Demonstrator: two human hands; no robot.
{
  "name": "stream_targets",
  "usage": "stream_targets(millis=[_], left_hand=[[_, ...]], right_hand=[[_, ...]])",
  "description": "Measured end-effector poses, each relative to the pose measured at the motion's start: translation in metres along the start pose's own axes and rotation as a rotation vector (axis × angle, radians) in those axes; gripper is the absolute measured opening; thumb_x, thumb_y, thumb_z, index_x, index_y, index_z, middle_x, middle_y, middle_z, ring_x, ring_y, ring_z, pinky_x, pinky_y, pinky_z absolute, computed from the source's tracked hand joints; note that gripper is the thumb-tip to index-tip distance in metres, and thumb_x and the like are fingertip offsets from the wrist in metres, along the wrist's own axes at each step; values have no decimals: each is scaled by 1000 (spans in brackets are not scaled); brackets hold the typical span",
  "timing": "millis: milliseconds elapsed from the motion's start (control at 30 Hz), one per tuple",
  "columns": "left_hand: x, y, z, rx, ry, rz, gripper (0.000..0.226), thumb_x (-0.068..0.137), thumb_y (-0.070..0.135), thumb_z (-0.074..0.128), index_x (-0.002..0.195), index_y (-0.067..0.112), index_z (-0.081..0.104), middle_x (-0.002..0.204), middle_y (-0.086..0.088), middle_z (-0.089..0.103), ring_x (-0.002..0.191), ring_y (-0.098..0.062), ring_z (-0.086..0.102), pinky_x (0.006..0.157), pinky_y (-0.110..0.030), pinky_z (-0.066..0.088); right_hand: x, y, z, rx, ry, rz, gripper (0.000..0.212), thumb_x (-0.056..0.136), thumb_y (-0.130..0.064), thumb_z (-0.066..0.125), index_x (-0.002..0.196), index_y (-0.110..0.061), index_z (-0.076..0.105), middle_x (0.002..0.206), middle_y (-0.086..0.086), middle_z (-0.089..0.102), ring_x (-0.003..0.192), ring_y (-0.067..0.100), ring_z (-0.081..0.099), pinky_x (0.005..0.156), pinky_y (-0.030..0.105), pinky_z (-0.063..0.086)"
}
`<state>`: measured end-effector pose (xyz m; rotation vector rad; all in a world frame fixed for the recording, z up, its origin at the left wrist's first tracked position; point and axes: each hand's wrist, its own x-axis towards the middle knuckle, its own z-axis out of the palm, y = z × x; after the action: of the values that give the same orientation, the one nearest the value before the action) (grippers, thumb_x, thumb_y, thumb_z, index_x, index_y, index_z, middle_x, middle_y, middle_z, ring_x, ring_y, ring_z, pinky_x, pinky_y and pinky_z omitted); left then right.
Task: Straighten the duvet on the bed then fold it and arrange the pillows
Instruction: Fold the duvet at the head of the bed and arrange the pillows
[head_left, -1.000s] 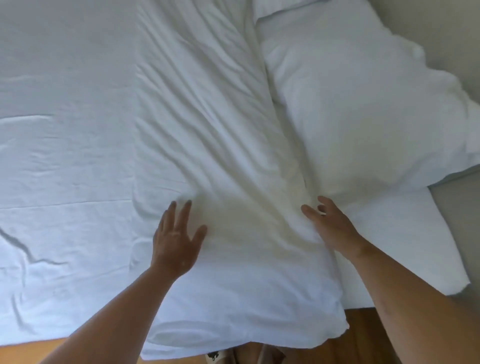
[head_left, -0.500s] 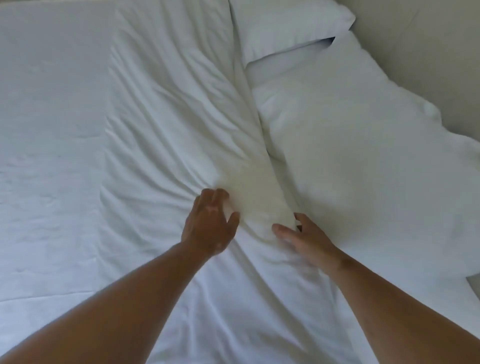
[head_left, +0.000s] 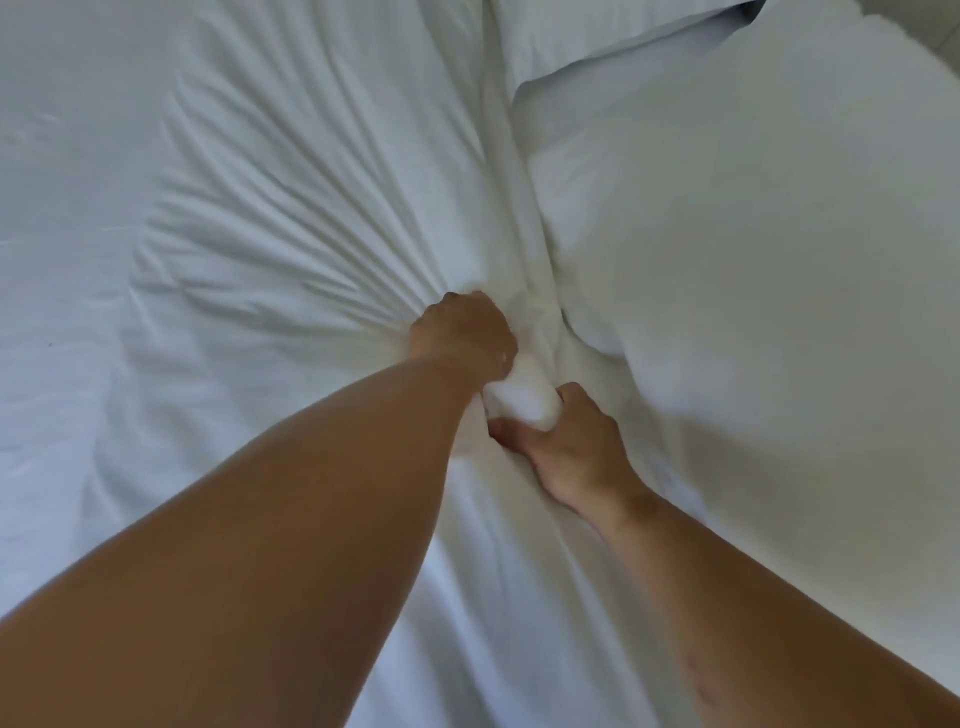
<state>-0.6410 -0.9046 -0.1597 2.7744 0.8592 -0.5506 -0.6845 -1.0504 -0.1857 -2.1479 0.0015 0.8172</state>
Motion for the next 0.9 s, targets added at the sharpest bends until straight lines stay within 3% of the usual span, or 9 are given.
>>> stream_targets(millis=[100,267,400,467,533,567,633,733,900], left_hand=[[-7,-1,-9,-5,27,131,36,101,29,47,127,7,58,120,-18,56,113,-40,57,95,-43,49],[-7,3,-34,-344,232,252,30,100,35,49,92,8,55,75,-2,52,66,-17,50,66,-35,46],[7,-6,13,-86,-186,280,53,98,49,27,134,19,51,129,-11,57,114,-33,58,93,-38,43],[19,-14,3,-308,-304,291,51,99,58,37,125,18,57,122,-6,64,112,-28,62,93,-36,45],[35,-38,-19,-396,-166,369,45,98,57,48,116,18,63,111,-5,69,105,-26,65,90,-33,48],[50,-60,-29,-314,60,398,48,97,58,46,121,21,62,116,-5,67,111,-27,63,95,-33,46],[86,-110,-53,43,381,328,64,93,67,32,144,31,46,148,-7,48,139,-29,41,113,-42,33],[132,-157,-62,159,192,108,79,88,80,15,157,44,0,170,3,-5,156,-25,-6,122,-59,3],[163,-155,-4,144,130,112,80,87,78,-3,152,40,-27,166,3,-26,153,-24,-25,120,-63,-5]], right_hand=[[-12,-10,-14,-101,74,-62,56,73,-58,79,101,-20,48,85,-9,58,77,19,57,55,24,40],[-35,-19,-53,-168,206,-107,49,79,-57,73,108,-25,49,89,-6,64,85,26,63,64,30,41],[-7,-6,-28,-299,36,41,53,77,-62,72,104,-23,49,87,-7,59,97,27,65,74,33,48],[7,-8,-29,-280,-17,79,54,69,-62,74,102,-25,53,83,-12,62,86,12,67,67,27,49],[23,-26,-41,-185,-17,12,56,65,-54,80,109,-29,55,90,-15,67,79,-4,63,62,15,46],[35,-42,-47,-144,10,-41,58,67,-51,82,115,-31,55,95,-16,67,81,-4,63,64,14,46],[75,-82,-57,-93,70,-143,63,75,-51,79,128,-28,53,110,-13,67,94,5,67,73,17,48],[156,-150,-55,-80,102,-188,85,81,-60,71,149,-21,39,141,1,56,126,23,57,100,30,44],[243,-197,-13,-53,139,-139,101,76,-73,67,148,-9,36,143,10,53,129,30,53,105,34,44]])
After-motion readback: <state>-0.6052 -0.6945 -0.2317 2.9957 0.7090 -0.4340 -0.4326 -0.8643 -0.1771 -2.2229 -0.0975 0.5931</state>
